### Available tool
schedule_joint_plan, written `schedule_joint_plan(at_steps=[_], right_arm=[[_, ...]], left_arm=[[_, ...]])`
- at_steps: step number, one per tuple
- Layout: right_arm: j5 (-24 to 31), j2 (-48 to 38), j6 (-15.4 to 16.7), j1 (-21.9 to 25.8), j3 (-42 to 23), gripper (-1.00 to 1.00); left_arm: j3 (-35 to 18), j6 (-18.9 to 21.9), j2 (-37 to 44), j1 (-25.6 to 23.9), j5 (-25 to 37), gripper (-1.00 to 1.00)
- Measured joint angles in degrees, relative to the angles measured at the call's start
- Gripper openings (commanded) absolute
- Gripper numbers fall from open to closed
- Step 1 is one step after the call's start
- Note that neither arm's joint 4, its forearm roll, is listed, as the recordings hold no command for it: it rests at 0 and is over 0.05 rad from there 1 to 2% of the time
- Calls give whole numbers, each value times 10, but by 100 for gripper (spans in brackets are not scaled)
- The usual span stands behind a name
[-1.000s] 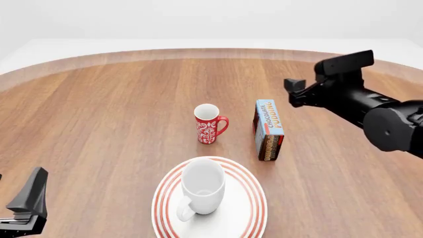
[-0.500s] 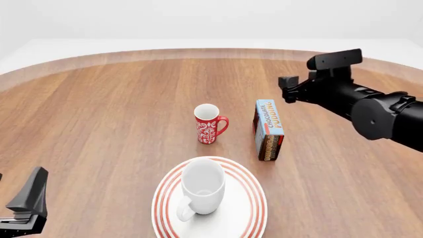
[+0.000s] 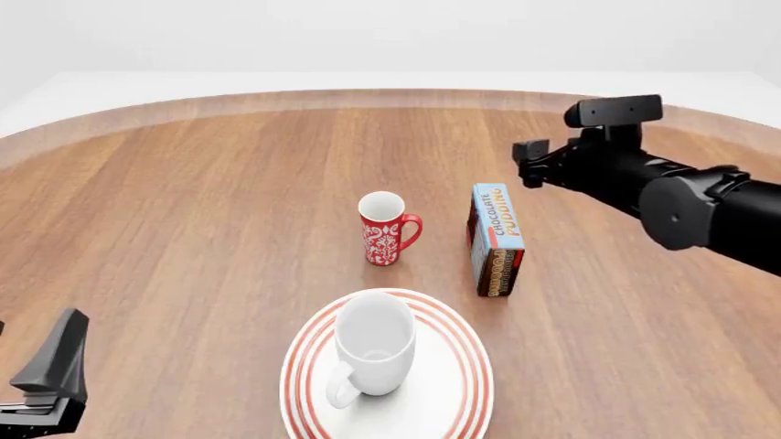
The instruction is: Pick up the white mug and put it on the plate, and put the chocolate pudding to the right of the plate.
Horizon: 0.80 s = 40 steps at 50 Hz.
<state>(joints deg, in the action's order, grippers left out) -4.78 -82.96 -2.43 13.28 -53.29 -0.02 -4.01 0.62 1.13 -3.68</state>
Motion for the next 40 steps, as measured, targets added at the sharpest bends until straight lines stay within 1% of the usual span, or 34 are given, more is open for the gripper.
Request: schedule_joint_plan(at_steps=[8, 40], right_arm=[[1, -9, -5, 1, -4, 100], [2, -36, -6, 1, -14, 100]], left_arm=[[0, -1, 0, 0, -1, 100], [0, -7, 1, -1, -2, 100]])
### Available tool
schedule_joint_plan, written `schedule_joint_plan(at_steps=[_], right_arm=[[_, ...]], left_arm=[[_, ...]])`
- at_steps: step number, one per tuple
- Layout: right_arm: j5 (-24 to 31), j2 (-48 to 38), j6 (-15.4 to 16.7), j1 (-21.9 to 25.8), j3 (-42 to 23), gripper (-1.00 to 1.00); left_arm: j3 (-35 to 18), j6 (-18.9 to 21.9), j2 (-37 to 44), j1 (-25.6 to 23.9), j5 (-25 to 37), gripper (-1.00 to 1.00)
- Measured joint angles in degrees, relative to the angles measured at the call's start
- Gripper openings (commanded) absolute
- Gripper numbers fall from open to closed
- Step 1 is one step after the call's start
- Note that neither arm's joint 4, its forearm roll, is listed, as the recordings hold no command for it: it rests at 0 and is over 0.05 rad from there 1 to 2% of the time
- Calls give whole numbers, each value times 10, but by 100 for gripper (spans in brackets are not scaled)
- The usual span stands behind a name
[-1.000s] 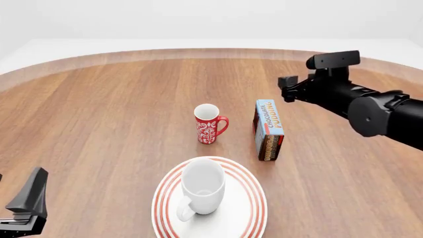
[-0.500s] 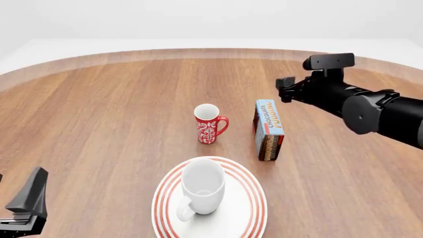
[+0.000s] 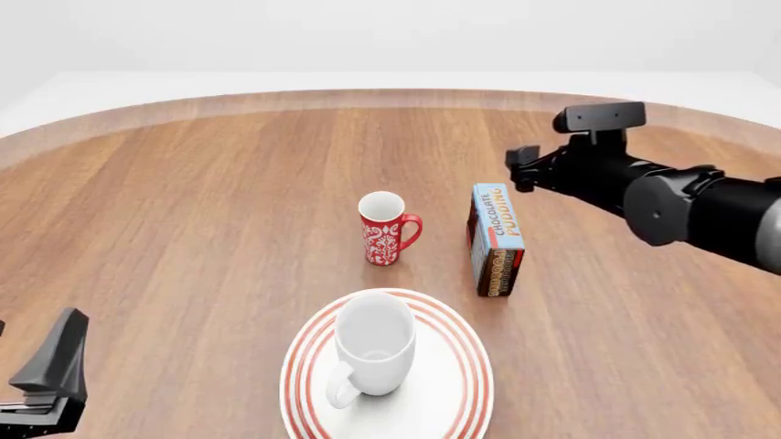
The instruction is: Pick up the white mug and put it on the plate, and put the chocolate pudding to the right of the plate.
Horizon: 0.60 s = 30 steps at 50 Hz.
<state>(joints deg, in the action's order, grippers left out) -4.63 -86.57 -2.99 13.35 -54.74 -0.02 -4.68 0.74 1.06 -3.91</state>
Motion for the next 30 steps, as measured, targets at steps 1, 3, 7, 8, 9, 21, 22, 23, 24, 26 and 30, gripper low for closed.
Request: schedule_joint_plan(at_steps=[1, 3, 7, 8, 9, 21, 22, 23, 24, 26, 30], right_arm=[[0, -1, 0, 0, 0, 100], [0, -2, 0, 1, -1, 100], [0, -6, 0, 3, -3, 100], [0, -7, 0, 4, -3, 100], [0, -8, 0, 4, -3, 100], [-2, -18, -1, 9, -7, 100], [-2, -19, -1, 10, -7, 100], [-2, -20, -1, 10, -7, 100], [-2, -21, -1, 10, -8, 100], [-2, -23, -1, 11, -8, 100], [-3, -28, -2, 13, -9, 100]], left_arm=[[0, 0, 0, 0, 0, 100], [0, 0, -1, 0, 1, 100], [0, 0, -2, 0, 2, 100], [0, -1, -2, 0, 2, 100], [0, -1, -3, 0, 2, 100], [0, -1, -3, -1, 3, 100], [0, -1, -3, -1, 3, 100], [0, -1, -3, -1, 2, 100], [0, -1, -3, -1, 2, 100], [0, -1, -2, -1, 2, 100], [0, -1, -1, 0, 1, 100]])
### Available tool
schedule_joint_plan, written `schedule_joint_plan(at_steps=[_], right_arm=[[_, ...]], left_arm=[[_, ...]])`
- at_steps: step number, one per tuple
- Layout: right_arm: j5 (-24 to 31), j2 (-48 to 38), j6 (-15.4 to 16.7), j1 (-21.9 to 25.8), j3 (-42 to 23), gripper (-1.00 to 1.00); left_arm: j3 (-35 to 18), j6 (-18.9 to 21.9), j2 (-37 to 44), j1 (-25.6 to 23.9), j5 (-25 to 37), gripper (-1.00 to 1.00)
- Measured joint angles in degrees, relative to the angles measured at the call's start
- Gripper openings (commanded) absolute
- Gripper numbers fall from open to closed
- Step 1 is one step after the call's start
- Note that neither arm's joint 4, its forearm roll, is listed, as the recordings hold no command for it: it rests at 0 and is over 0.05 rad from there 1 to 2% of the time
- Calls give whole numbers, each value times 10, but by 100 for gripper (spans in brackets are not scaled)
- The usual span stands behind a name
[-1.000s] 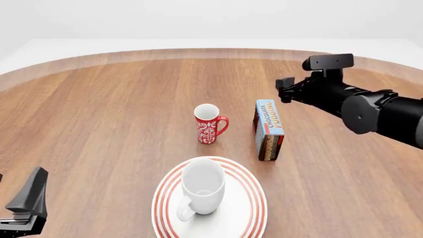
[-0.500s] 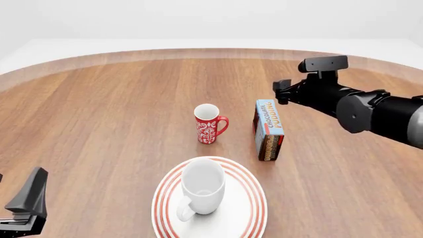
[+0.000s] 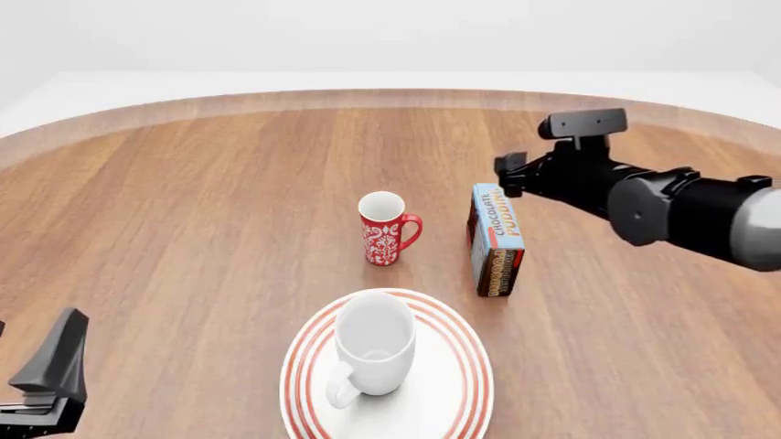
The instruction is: Pick up the white mug and put it on the plate, and put the chocolate pudding to the right of the plate.
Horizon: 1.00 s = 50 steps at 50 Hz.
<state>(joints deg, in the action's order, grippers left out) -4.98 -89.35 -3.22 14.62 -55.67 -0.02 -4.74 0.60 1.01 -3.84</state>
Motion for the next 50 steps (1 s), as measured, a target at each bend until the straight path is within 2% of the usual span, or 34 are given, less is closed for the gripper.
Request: schedule_joint_plan(at_steps=[50], right_arm=[[-14, -60, -8, 6, -11, 100]], left_arm=[[0, -3, -3, 1, 2, 100]])
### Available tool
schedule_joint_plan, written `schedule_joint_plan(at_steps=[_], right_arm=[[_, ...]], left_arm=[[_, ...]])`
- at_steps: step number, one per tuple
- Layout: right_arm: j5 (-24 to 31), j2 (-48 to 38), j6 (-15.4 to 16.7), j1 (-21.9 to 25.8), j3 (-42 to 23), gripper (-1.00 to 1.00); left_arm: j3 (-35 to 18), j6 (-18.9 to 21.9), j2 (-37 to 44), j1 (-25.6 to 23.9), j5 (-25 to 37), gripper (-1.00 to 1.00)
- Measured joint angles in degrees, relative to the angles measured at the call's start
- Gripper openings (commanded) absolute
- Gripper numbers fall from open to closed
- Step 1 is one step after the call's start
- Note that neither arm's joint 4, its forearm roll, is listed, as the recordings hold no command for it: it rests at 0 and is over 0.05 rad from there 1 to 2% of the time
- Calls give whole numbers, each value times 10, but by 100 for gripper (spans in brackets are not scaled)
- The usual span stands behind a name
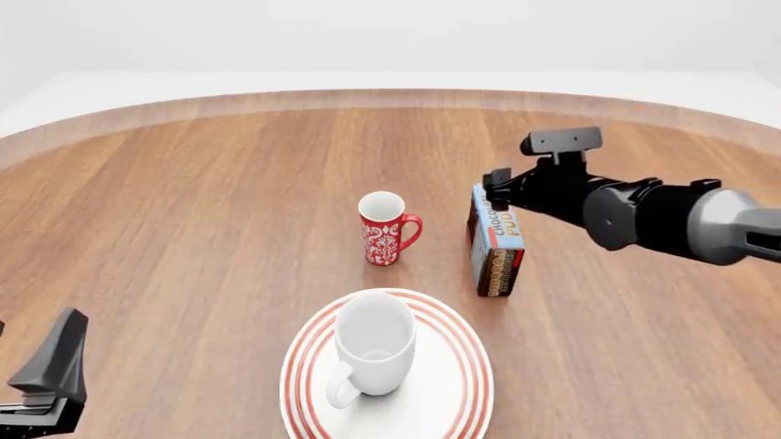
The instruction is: Pick up the white mug and put it on the plate, and put the chocolate pudding to the right of the plate.
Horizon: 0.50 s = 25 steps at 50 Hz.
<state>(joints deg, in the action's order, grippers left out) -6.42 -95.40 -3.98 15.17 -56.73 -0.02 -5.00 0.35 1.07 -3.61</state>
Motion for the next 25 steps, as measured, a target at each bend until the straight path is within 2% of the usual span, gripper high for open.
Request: schedule_joint_plan(at_steps=[25], right_arm=[[-1, -26, 1, -2, -8, 100]], left_arm=[[0, -1, -1, 0, 1, 100]])
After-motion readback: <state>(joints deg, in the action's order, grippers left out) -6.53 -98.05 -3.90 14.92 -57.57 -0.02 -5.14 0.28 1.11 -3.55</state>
